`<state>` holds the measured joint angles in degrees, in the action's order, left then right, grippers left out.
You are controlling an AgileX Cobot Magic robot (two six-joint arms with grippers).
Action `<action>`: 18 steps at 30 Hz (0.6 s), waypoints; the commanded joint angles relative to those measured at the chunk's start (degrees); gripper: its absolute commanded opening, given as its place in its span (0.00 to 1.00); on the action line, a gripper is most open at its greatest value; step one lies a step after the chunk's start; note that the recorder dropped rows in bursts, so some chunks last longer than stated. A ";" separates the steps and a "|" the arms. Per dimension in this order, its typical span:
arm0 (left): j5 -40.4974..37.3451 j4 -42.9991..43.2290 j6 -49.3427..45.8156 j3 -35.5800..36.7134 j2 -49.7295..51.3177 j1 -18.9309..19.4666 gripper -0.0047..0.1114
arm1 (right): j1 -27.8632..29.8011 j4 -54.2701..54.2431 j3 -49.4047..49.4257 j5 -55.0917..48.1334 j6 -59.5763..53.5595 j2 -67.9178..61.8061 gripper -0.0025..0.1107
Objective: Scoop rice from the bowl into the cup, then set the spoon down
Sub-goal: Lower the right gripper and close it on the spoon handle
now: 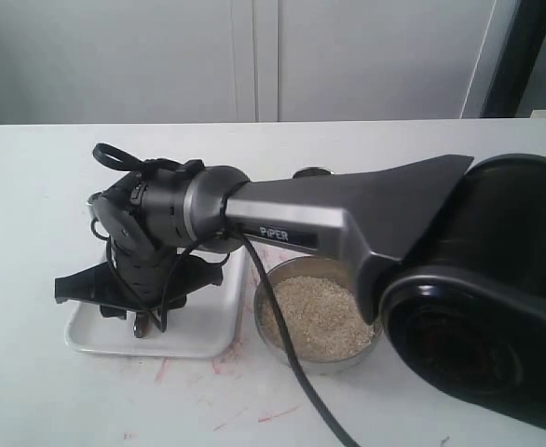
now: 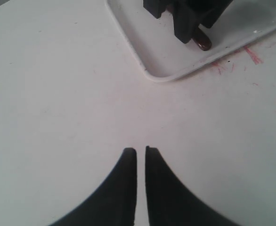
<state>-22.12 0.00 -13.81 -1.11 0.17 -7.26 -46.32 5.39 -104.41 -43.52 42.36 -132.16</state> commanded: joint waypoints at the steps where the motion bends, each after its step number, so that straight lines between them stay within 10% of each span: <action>1: -2.01 0.00 0.33 0.53 -0.17 -0.30 0.16 | 0.31 0.99 -0.21 0.34 0.11 -0.29 0.40; 18: -2.01 0.00 0.33 0.53 -0.17 -0.30 0.16 | 0.31 2.08 -0.21 0.31 -0.35 -0.57 0.30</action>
<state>-22.12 0.00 -13.81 -1.11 0.17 -7.26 -46.32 6.66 -104.41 -43.52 42.36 -132.55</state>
